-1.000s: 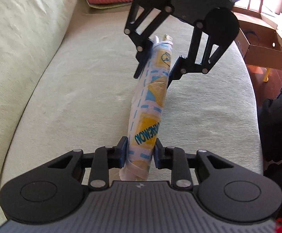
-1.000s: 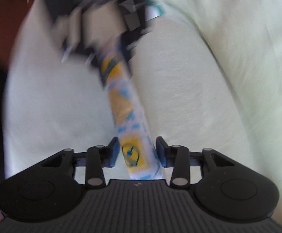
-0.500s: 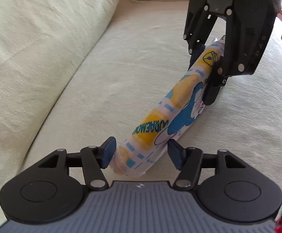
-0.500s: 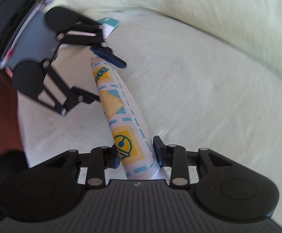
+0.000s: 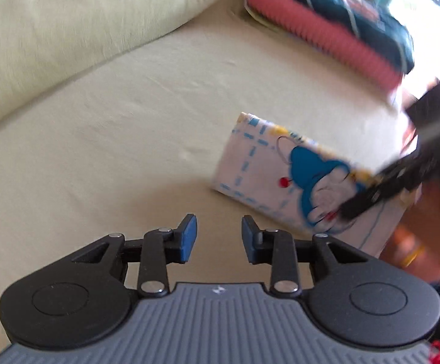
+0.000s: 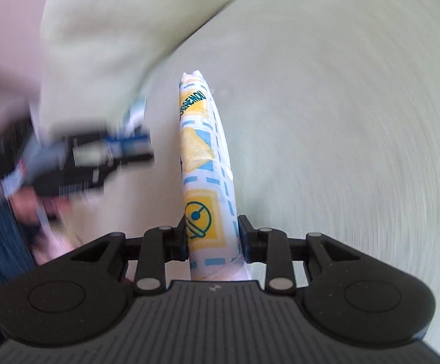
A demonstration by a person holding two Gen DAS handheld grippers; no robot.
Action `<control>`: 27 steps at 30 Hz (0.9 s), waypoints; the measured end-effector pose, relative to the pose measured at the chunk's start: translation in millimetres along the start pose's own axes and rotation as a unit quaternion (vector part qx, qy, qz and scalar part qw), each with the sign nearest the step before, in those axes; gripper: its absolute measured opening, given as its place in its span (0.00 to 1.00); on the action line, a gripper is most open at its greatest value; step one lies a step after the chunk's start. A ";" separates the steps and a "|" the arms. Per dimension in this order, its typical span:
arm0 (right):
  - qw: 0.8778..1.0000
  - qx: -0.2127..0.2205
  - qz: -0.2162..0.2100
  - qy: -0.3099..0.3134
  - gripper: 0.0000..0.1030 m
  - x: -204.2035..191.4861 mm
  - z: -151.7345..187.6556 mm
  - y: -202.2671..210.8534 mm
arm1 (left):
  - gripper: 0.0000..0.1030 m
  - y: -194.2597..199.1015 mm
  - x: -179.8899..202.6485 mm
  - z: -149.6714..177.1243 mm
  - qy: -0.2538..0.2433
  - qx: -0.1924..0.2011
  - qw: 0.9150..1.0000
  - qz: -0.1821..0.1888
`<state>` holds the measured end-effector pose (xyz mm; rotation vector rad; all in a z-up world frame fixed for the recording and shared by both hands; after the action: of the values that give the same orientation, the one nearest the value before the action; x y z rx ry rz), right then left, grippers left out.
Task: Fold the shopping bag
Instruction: 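Carry the folded bag with the right gripper toward the cardboard box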
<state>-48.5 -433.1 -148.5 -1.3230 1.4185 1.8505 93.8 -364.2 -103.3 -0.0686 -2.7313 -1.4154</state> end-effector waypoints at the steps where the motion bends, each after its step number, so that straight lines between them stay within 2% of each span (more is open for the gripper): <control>1: 0.999 0.018 -0.020 -0.023 0.26 6.4 6.8 6.2 | 0.38 -4.8 10.7 1.8 0.022 0.006 1.000 0.012; 3: 0.996 0.043 -0.046 -0.057 0.26 14.5 19.9 19.2 | 0.39 -12.5 33.6 2.8 0.057 0.018 0.998 0.037; 5: 0.993 0.064 -0.069 -0.074 0.26 19.9 30.4 35.1 | 0.43 -27.8 39.0 -3.2 0.095 0.035 0.993 0.062; 6: 0.990 0.075 -0.082 -0.082 0.26 22.7 36.9 46.4 | 0.47 -29.8 44.4 -7.2 0.118 0.046 0.989 0.082; 9: 0.984 0.101 -0.113 -0.096 0.26 28.7 53.1 95.9 | 0.49 -31.7 63.6 -20.5 0.173 0.084 0.971 0.145; 14: 0.970 0.132 -0.169 -0.111 0.26 37.1 74.1 135.1 | 0.51 -31.8 110.6 -42.1 0.200 0.108 0.945 0.236; 15: 0.967 0.137 -0.180 -0.112 0.26 38.3 78.4 142.4 | 0.53 -34.4 125.6 -48.4 0.200 0.111 0.939 0.258; 18: 0.955 0.162 -0.215 -0.123 0.26 47.9 93.0 169.5 | 0.51 -43.2 163.6 -69.6 0.192 0.117 0.927 0.300; 21: 0.940 0.189 -0.246 -0.142 0.26 46.8 100.8 184.5 | 0.51 -53.2 206.8 -86.6 0.161 0.111 0.923 0.332; 24: 0.920 0.230 -0.273 -0.160 0.26 65.2 122.1 217.6 | 0.48 -60.9 257.0 -102.5 0.112 0.103 0.923 0.354; 27: 0.893 0.288 -0.296 -0.181 0.26 92.6 160.1 267.1 | 0.46 -75.3 313.9 -119.4 0.060 0.088 0.922 0.373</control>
<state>-368.7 -402.0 -102.6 -0.9002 1.0736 1.0768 -220.0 -502.1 -71.5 -0.8727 -2.3015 -0.9078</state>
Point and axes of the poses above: each gripper's, at about its wrist camera, not at the fingertips, and y roughly against the way its jaws point, x to its right, z to its underside, the point moved 8 cm from there along -y, roughly the way its jaws point, and after that the axes turned 15 degrees about -y, right-handed, at the moved point
